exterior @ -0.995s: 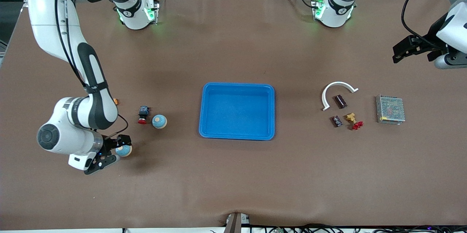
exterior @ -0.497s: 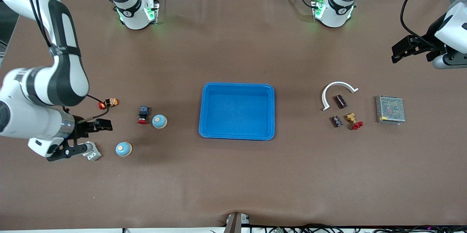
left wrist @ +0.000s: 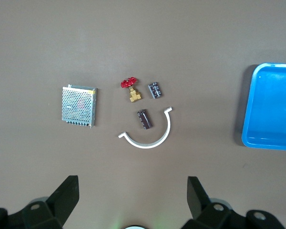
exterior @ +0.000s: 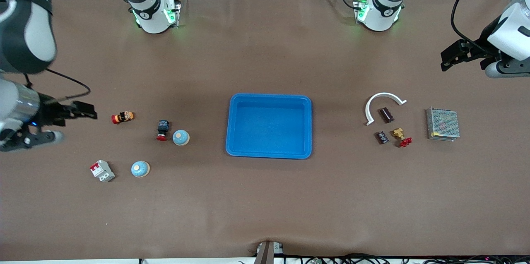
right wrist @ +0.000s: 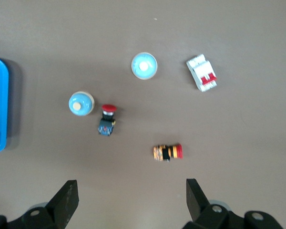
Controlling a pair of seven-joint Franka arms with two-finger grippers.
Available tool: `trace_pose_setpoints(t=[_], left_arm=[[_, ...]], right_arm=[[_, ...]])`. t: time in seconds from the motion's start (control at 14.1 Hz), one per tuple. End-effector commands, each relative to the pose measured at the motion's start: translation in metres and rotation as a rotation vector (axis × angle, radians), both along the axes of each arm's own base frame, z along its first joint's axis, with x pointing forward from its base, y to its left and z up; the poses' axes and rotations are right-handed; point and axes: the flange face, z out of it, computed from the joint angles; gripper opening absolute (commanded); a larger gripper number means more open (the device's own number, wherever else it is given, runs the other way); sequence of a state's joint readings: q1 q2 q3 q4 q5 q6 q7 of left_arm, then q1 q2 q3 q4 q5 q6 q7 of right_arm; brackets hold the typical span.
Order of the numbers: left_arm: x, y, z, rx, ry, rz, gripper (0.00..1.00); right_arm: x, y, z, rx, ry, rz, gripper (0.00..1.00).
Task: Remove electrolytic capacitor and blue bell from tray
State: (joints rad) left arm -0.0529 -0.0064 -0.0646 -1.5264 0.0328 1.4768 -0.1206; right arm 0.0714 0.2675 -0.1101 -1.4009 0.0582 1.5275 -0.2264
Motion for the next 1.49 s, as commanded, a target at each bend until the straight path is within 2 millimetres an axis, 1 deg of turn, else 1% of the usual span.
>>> trace_pose_setpoints(t=[0.0,0.21,0.43,0.64,0.78,0.85,1.42], left_arm=[[-0.011,-0.007,0.003,-0.020,-0.004,-0.003,1.00],[-0.011,-0.006,0.004,-0.018,-0.006,-0.003,1.00],[-0.011,-0.004,0.005,-0.014,-0.008,-0.001,1.00],[-0.013,-0.005,0.008,-0.012,-0.013,-0.002,1.00],[-0.014,-0.004,0.009,-0.012,-0.016,-0.001,1.00],[-0.015,-0.005,0.010,-0.013,-0.019,-0.004,1.00],[-0.015,-0.005,0.014,-0.013,-0.020,-0.016,1.00]], right_arm=[[-0.036,-0.007,0.046,-0.001,0.000,-0.018,1.00],[-0.065,-0.010,0.083,-0.005,-0.001,-0.017,1.00],[-0.085,-0.014,0.107,-0.047,-0.013,-0.018,1.00],[-0.097,-0.020,0.116,-0.045,-0.010,-0.028,1.00],[-0.108,-0.022,0.114,-0.042,-0.008,-0.032,1.00],[-0.110,-0.022,0.113,-0.043,-0.005,-0.031,1.00],[-0.111,-0.019,0.113,-0.061,-0.005,-0.025,1.00]])
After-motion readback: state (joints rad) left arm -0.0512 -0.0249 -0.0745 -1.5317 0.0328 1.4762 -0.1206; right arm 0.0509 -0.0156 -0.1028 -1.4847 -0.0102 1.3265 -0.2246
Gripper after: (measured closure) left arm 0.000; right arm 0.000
